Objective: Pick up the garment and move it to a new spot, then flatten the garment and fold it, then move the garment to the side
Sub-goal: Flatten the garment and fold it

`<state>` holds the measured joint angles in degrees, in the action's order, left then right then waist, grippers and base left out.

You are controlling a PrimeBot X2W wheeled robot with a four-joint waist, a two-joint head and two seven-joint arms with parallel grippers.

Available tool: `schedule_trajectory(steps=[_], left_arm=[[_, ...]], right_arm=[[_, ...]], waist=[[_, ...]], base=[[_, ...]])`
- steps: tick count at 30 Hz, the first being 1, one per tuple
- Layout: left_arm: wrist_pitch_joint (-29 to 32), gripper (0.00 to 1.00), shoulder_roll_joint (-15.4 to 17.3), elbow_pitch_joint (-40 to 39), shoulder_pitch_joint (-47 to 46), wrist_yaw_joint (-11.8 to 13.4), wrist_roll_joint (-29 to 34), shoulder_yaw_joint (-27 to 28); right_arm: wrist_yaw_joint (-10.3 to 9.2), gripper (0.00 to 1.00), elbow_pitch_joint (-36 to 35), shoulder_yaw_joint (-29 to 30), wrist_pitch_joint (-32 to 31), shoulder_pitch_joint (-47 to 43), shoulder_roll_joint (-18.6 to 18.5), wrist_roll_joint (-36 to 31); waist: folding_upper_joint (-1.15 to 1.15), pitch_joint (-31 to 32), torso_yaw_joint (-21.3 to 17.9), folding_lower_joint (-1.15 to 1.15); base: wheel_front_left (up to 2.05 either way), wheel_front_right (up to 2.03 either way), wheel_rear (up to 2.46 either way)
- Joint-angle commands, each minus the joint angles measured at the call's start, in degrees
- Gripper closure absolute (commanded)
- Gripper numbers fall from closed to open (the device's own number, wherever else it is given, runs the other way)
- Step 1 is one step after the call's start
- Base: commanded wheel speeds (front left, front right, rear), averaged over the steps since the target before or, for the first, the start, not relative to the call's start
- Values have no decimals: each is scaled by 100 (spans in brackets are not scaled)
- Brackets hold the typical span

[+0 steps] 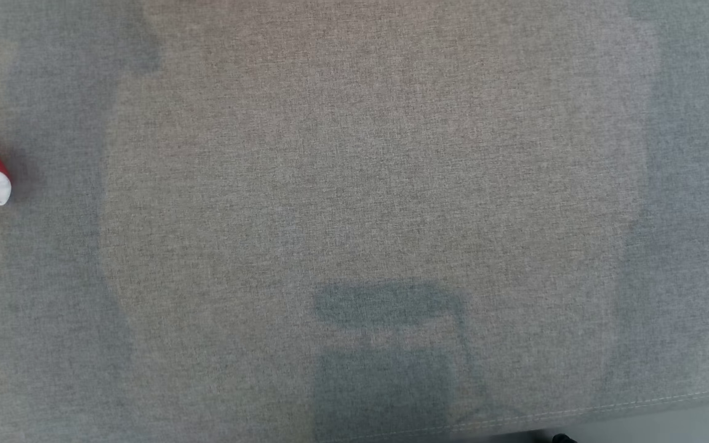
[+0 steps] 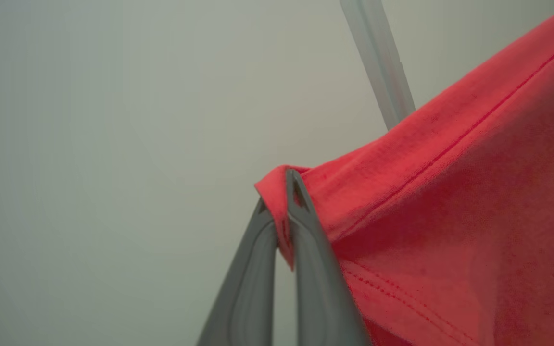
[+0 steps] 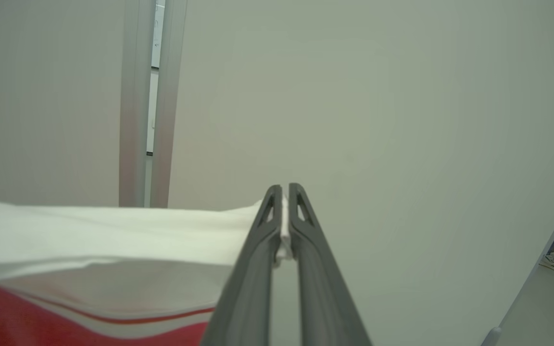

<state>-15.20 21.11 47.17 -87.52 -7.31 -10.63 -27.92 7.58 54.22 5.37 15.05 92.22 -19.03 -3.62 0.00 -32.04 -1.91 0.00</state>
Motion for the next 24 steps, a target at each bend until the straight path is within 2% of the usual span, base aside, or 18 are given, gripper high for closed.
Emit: schedule_trajectory(steps=[1,8,14,21,22,24], left_arm=[[10,100,2,-23,176,3,-91,55],[9,100,-234,-376,1117,-5,-478,364],[9,100,-432,-738,2548,-13,-724,653],[9,100,-704,-956,4541,-5,-909,1109],[9,100,-704,-956,4541,-5,-909,1109],[9,100,-788,-992,5042,-4,-918,1256]], right_arm=[[-15,100,-55,-106,15,-163,1,187],[-15,100,-559,-897,16,-1138,-147,1268],[-14,100,-1337,-1483,16,-2675,-601,2390],[-15,100,-2079,-1634,17,-4974,-1045,3416],[-15,100,-2079,-1634,17,-4974,-1045,3416],[-20,100,-2229,-1478,17,-5560,-1119,3648]], waist=[[0,-28,-8,0],[0,139,69,0],[0,622,79,0],[0,1473,113,0],[0,1473,113,0],[0,1686,123,0]], base=[[0,0,0],[0,0,0],[0,0,0],[0,0,0],[0,0,0],[0,0,0]])
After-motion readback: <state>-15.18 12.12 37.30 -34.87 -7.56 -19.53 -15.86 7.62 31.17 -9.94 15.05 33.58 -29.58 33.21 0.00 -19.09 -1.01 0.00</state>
